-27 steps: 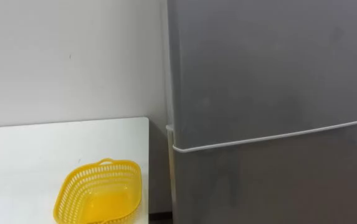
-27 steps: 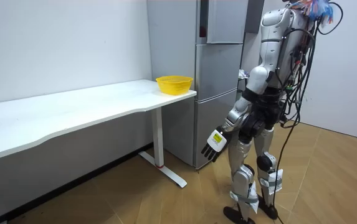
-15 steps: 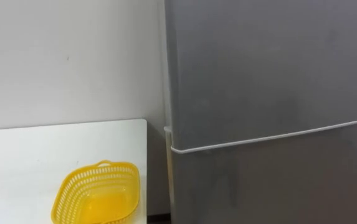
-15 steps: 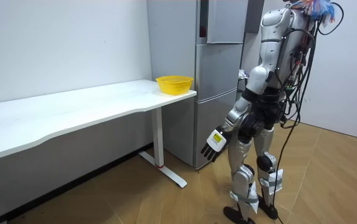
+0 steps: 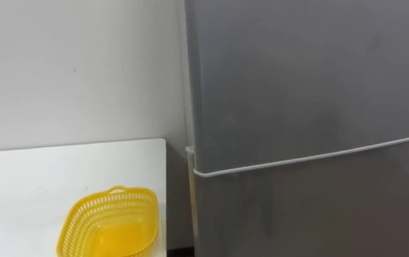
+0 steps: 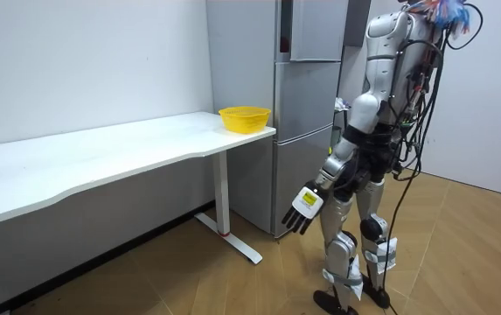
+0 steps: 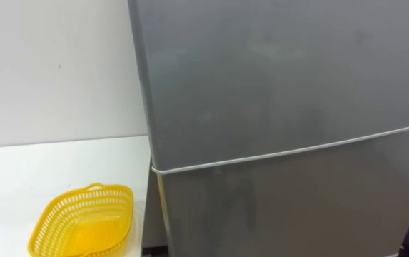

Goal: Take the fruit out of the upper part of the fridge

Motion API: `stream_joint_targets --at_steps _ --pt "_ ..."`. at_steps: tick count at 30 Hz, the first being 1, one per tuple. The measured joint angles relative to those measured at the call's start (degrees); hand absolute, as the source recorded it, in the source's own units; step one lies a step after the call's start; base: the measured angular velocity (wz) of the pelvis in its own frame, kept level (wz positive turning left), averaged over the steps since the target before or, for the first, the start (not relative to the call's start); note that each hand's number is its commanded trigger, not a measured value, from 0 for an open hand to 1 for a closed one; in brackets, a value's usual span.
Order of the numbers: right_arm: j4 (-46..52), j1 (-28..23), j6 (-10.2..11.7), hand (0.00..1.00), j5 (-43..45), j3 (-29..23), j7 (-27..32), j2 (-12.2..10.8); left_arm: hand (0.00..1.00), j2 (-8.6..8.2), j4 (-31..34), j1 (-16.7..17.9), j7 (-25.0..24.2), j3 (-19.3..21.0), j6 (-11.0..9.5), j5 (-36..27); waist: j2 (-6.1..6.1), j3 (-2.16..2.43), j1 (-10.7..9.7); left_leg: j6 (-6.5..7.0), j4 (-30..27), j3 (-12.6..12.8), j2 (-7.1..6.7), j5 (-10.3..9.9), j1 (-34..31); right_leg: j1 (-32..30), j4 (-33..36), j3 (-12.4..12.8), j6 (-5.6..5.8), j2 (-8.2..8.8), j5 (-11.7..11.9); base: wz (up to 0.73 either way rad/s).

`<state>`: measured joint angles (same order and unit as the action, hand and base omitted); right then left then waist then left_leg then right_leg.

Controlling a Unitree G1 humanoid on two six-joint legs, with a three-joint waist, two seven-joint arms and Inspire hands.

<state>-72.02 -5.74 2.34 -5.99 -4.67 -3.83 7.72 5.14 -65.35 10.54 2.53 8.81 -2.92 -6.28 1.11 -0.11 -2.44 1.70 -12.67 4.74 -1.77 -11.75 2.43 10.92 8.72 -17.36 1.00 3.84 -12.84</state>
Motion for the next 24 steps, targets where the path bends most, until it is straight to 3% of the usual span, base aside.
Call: stream_joint_targets --at_steps 5,9,13,14,18,24 --pt "0.03 -0.13 0.02 0.00 -0.59 0.85 0.99 -0.01 0.00 -0.14 0.25 -0.01 5.03 1.12 0.24 -2.56 0.11 0.13 1.14 0.00 -0.97 -0.16 0.00 0.00 -0.19 0.13 -0.03 -0.25 0.01 -0.01 -0.01 0.02" --pt "-0.46 0.08 0.02 0.00 0.85 1.03 1.35 -0.08 0.00 -0.44 7.41 0.00 12.19 5.73 0.37 -6.25 0.05 0.10 1.59 -0.01 -1.39 -0.58 0.09 -0.01 -0.42 0.06 -0.01 -0.16 0.00 -0.14 0.00 0.06" --pt "0.15 -0.39 0.10 0.00 1.29 1.27 1.86 -0.03 0.00 -0.28 13.34 -1.60 18.79 6.29 -2.66 -6.52 0.09 0.08 2.90 0.08 -1.05 -0.58 -0.14 -0.04 -0.36 0.07 -0.14 0.15 0.01 -0.07 -0.03 -0.03" --pt "0.24 -0.45 0.11 0.00 1.28 1.28 1.86 -0.04 0.00 -0.28 14.73 -1.51 19.78 6.47 -2.62 -6.60 0.11 0.16 2.83 0.09 -1.05 -0.77 -0.18 -0.04 -0.41 0.05 -0.14 0.09 0.03 -0.05 -0.04 0.04" --pt "0.31 -0.62 0.09 0.00 1.28 1.31 1.91 -0.17 0.00 -0.35 26.95 -0.97 27.37 6.68 -3.81 -6.53 0.64 0.55 3.25 0.08 -1.63 -1.49 -0.17 -0.01 -0.73 -0.42 -0.08 0.06 0.03 -0.10 -0.04 0.05" --pt "1.09 -1.22 0.94 0.00 1.83 1.79 2.44 -0.23 0.00 -0.37 41.93 -0.66 35.01 6.67 -6.33 -4.18 0.43 0.43 4.04 0.04 -1.50 -1.07 -0.06 -0.03 -0.60 -0.04 -0.03 -0.14 0.02 -0.18 -0.01 0.01"
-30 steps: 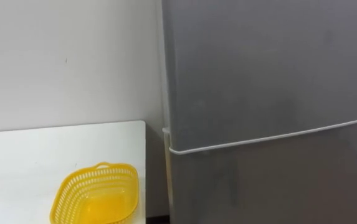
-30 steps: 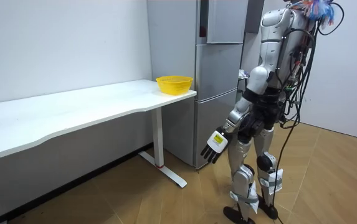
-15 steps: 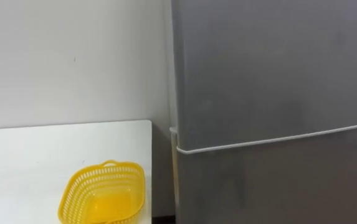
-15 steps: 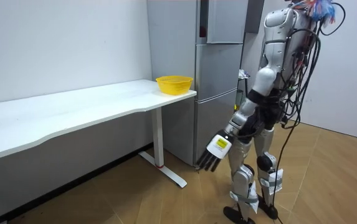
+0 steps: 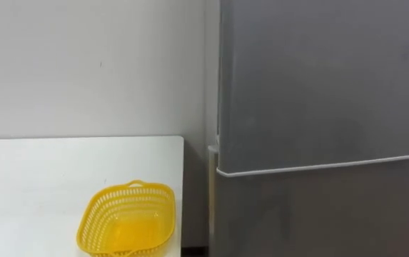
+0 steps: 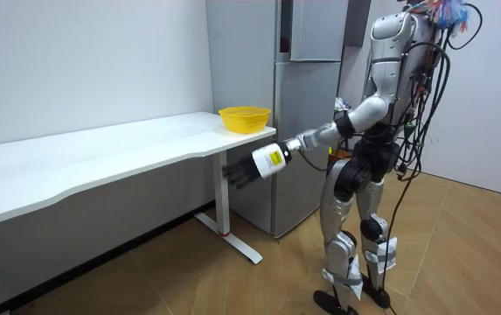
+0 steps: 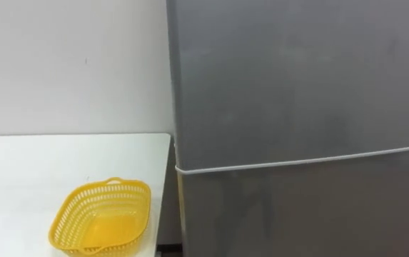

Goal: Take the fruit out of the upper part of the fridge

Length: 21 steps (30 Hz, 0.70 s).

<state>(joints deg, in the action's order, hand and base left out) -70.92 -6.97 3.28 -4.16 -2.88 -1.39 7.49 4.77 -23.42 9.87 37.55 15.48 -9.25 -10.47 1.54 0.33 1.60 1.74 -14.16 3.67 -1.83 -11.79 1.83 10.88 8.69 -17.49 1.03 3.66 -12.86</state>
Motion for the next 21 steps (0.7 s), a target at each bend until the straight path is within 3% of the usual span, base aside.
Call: stream_joint_targets --at_steps 2,4,8,12,17,21 --pt "-0.07 0.11 0.00 0.00 -0.02 0.52 -0.01 0.06 0.00 0.18 6.87 -0.07 1.58 -0.49 -0.59 0.09 0.07 -0.06 0.12 0.00 0.06 -0.07 -0.05 0.00 -0.09 0.06 0.05 -0.04 0.00 0.04 0.00 0.02" --pt "-0.12 0.19 0.43 0.00 -0.11 0.99 -0.02 0.04 0.00 0.68 13.72 -0.14 2.44 -1.05 -2.54 0.32 -0.11 -0.13 0.13 0.03 0.52 -0.55 -0.16 -0.02 -0.08 0.09 0.05 0.09 0.01 0.10 0.00 0.00" --pt "-0.12 0.10 1.03 0.00 -0.26 1.62 -0.22 0.04 0.00 0.68 24.24 -0.33 3.25 -1.16 -2.74 5.06 -0.01 -0.36 -0.01 0.04 0.44 -0.64 -0.18 -0.02 -0.23 0.02 -0.02 0.10 0.00 0.05 0.01 0.00" --pt "-0.28 0.64 1.29 0.00 -0.26 1.65 -1.07 0.84 0.00 0.86 35.70 -0.79 3.19 -1.24 -3.16 6.15 -0.69 -0.67 -1.32 0.08 0.46 -0.75 -0.37 -0.03 -0.34 0.06 -0.07 0.02 0.01 0.13 0.01 0.03" --pt "-0.30 0.35 2.15 0.00 -0.31 1.66 -1.32 1.28 0.00 0.87 42.26 -2.16 -2.49 -3.80 -3.31 4.24 -1.37 -0.62 -1.85 0.07 -0.06 -0.75 -0.38 0.01 -0.38 0.01 -0.10 0.15 0.02 0.14 0.00 0.04" --pt "-0.47 0.75 2.15 0.00 0.11 1.47 -2.20 1.21 0.00 0.87 43.06 -5.22 -9.88 -7.38 -3.19 4.18 -1.28 -0.65 -3.87 0.08 -0.72 -1.46 -0.59 0.01 -0.85 0.33 -0.08 0.13 0.02 0.17 0.00 0.11"
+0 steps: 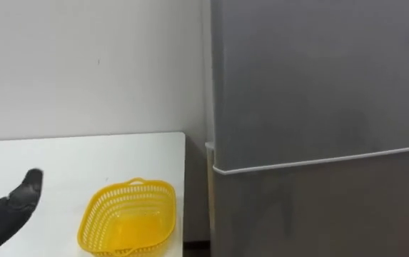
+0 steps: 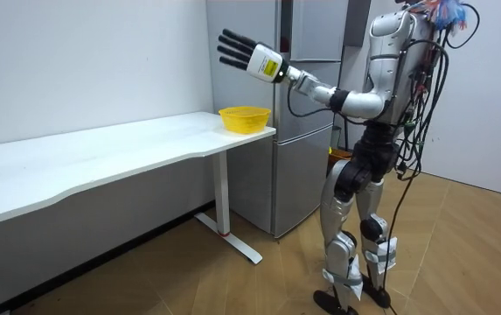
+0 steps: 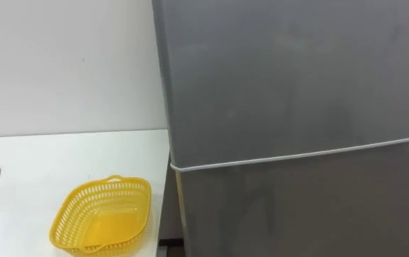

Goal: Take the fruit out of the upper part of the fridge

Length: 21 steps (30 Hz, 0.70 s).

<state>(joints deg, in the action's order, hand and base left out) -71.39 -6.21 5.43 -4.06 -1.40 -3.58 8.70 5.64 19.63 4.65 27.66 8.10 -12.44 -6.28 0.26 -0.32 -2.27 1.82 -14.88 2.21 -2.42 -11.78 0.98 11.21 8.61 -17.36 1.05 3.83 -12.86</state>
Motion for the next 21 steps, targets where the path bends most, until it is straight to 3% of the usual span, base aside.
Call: stream_joint_targets --at_steps 5,7,10,12,21 --pt "0.32 0.65 -0.06 0.00 0.10 0.02 -1.45 -0.11 0.00 0.11 1.91 -3.50 -9.52 -3.01 1.85 -2.13 0.03 0.00 -1.87 0.13 -0.42 0.07 0.05 -0.09 -0.80 -0.41 0.02 0.33 0.01 0.00 0.01 0.00" --pt "0.83 0.64 -0.05 0.00 0.19 0.02 -1.47 -0.04 0.00 0.90 3.15 -5.51 -13.70 -4.46 2.61 -5.60 -0.35 0.07 -2.25 0.21 -0.36 0.22 0.14 -0.16 -0.95 -0.51 0.07 0.72 0.02 -0.05 0.01 -0.05" --pt "0.83 0.63 -0.10 0.00 0.48 0.06 -1.46 0.46 0.00 1.51 3.86 -6.45 -18.72 -5.90 3.33 -8.36 -1.06 0.46 -2.41 0.21 0.30 0.99 0.25 -0.15 -0.48 -0.76 0.21 1.82 0.02 -0.07 0.03 -0.13" --pt "0.53 0.65 -0.11 0.00 0.58 0.07 -1.48 0.72 0.00 1.87 3.83 -6.44 -21.42 -7.08 4.10 -9.14 -1.08 0.48 -2.89 0.20 0.22 1.34 0.28 -0.14 -0.16 -0.65 0.21 2.17 0.02 -0.06 0.03 -0.09" --pt "0.46 1.62 -1.45 0.00 1.48 0.03 -1.63 1.11 0.00 2.07 3.82 -6.48 -32.64 -8.99 9.22 -12.34 -1.35 -0.09 -5.06 0.20 0.40 3.07 0.71 -0.15 0.10 -1.09 0.30 3.28 0.02 -0.12 0.03 -0.07"
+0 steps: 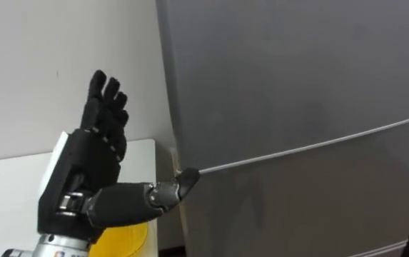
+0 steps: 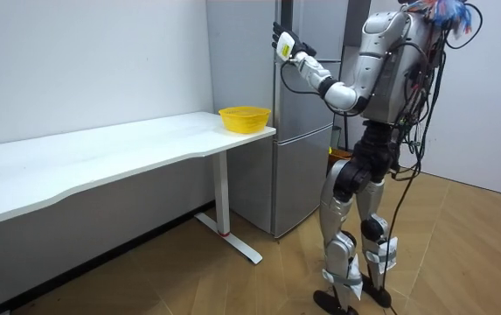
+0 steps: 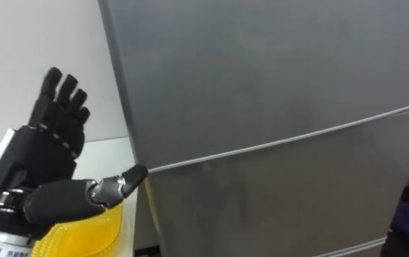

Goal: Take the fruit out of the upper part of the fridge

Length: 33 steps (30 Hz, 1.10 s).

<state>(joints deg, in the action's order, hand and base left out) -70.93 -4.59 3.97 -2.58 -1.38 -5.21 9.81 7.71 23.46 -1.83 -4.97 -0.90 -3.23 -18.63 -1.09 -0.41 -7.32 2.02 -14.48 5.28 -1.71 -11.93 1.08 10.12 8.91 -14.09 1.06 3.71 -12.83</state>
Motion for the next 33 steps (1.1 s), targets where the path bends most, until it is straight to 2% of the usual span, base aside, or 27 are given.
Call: stream_joint_targets --at_steps 2,7,14,15,21,22,23,25,26,32,33 --pt "0.08 0.11 -0.38 0.00 0.77 -0.08 -0.37 0.25 0.00 0.04 0.00 0.00 -1.73 0.00 0.90 0.02 -0.25 -0.13 -0.41 0.05 -0.07 -0.01 0.04 -0.04 -0.38 -0.29 0.02 -0.04 0.00 0.02 0.00 0.00" --pt "0.55 0.00 -1.39 0.00 1.15 -0.53 -1.75 1.36 0.00 0.61 -0.04 0.00 -6.09 -0.14 2.70 -0.08 -1.13 0.06 -0.73 0.07 -0.15 0.14 0.08 -0.05 -0.72 -1.13 0.36 0.15 0.00 0.01 0.00 0.00" --pt "0.52 0.09 -1.95 0.00 1.20 -1.06 -1.98 1.53 0.00 2.23 -0.03 -0.75 -8.76 -0.57 3.47 -0.98 -1.71 0.24 -1.20 0.06 -0.07 0.15 0.07 -0.05 -0.75 -1.12 0.24 0.29 0.00 0.02 0.00 0.00" --pt "0.52 0.19 -2.17 0.00 1.20 -1.07 -2.00 1.60 0.00 2.43 -0.03 -1.12 -9.17 -0.54 3.57 -1.03 -1.82 0.11 -1.35 0.06 -0.08 0.16 0.07 -0.05 -0.75 -1.11 0.25 0.29 0.01 0.04 0.00 0.00" --pt "0.52 0.28 -2.37 0.00 1.20 -1.09 -2.24 1.92 0.00 2.43 -0.03 -1.24 -9.30 -0.38 3.70 -1.03 -2.36 0.00 -1.65 0.07 -0.01 0.17 0.07 -0.05 -0.73 -1.12 0.27 0.32 0.01 0.07 0.00 0.00" --pt "0.52 0.28 -2.40 0.00 1.19 -1.09 -2.41 2.00 0.10 2.43 -0.03 -1.24 -9.32 -0.38 3.73 -1.09 -2.48 0.06 -1.65 0.07 -0.01 0.17 0.06 -0.05 -0.72 -1.11 0.27 0.35 0.01 0.06 0.00 0.00" --pt "0.51 0.28 -2.42 0.00 1.19 -1.09 -2.46 2.06 0.55 2.43 -0.03 -1.24 -9.33 -0.38 3.75 -1.18 -2.51 0.07 -1.64 0.07 -0.01 0.17 0.06 -0.05 -0.71 -1.12 0.27 0.40 0.01 0.06 0.00 0.00" --pt "0.51 0.27 -2.40 0.00 1.19 -1.08 -2.47 2.19 0.95 2.44 -0.03 -1.24 -9.34 -0.39 4.08 -2.27 -2.66 0.13 -1.63 0.07 0.12 0.16 0.06 -0.05 -0.61 -1.10 0.25 0.51 0.01 0.07 0.00 0.00" --pt "0.51 0.26 -2.39 0.00 1.18 -1.08 -2.47 2.20 1.00 2.44 -0.03 -1.24 -9.32 -0.35 4.13 -2.31 -2.65 0.12 -1.62 0.06 0.15 0.16 0.06 -0.04 -0.58 -1.08 0.25 0.53 0.01 0.08 0.00 0.00" --pt "0.49 0.27 -2.32 0.00 1.18 -1.07 -2.48 2.21 0.99 2.44 -0.04 -1.24 -8.49 2.00 4.26 -3.48 -2.64 0.11 -1.50 0.07 0.26 0.14 0.05 -0.04 -0.52 -1.05 0.17 0.64 0.01 0.11 0.00 0.00" --pt "0.49 0.28 -2.32 0.00 1.18 -1.07 -2.48 2.21 0.78 2.44 -0.04 -1.25 -8.23 2.09 4.24 -4.35 -2.62 0.10 -1.51 0.07 0.36 0.14 0.04 -0.04 -0.48 -1.04 0.15 0.67 0.01 0.13 0.00 0.00"
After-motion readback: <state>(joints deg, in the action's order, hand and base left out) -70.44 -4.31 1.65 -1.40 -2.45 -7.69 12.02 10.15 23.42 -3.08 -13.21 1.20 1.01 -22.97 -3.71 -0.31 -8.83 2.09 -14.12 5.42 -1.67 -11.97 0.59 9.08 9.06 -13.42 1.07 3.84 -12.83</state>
